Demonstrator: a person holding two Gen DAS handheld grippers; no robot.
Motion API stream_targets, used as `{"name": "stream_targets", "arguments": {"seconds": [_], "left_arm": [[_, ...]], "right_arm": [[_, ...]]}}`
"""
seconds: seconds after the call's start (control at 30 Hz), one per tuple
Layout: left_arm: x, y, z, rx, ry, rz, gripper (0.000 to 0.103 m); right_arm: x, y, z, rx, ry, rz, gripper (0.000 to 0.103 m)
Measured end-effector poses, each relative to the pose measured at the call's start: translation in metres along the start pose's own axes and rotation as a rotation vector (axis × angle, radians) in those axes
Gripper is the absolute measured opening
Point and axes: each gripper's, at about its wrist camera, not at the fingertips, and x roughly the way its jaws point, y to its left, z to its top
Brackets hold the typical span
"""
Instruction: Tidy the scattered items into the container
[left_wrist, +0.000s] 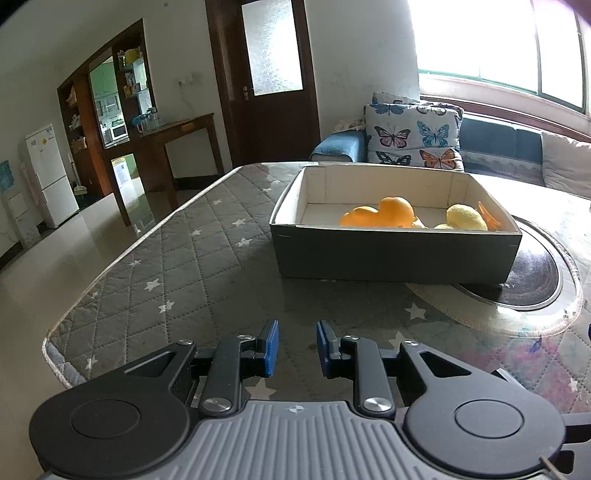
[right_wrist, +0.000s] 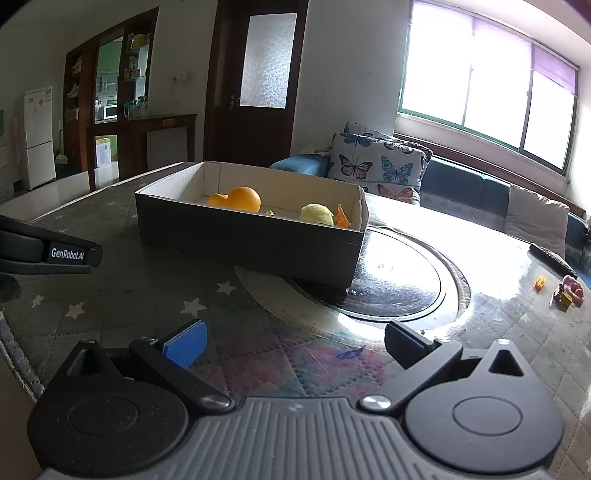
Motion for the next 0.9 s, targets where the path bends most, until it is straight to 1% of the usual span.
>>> {"name": "stream_targets", "arguments": {"seconds": [0.27,0.9], "left_arm": [[0.008,-0.003,0.007,0.009,-0.007,-0.011,0.025],[0.039,-0.006,0.023,0.021,0.012,-0.027,0.025]], "right_arm": [[0.012,-0.003,0.004,0.013,0.013,0.01,0.103],[0.045,-0.009,0.026,0.055,0.029,0.031,0.103]]}}
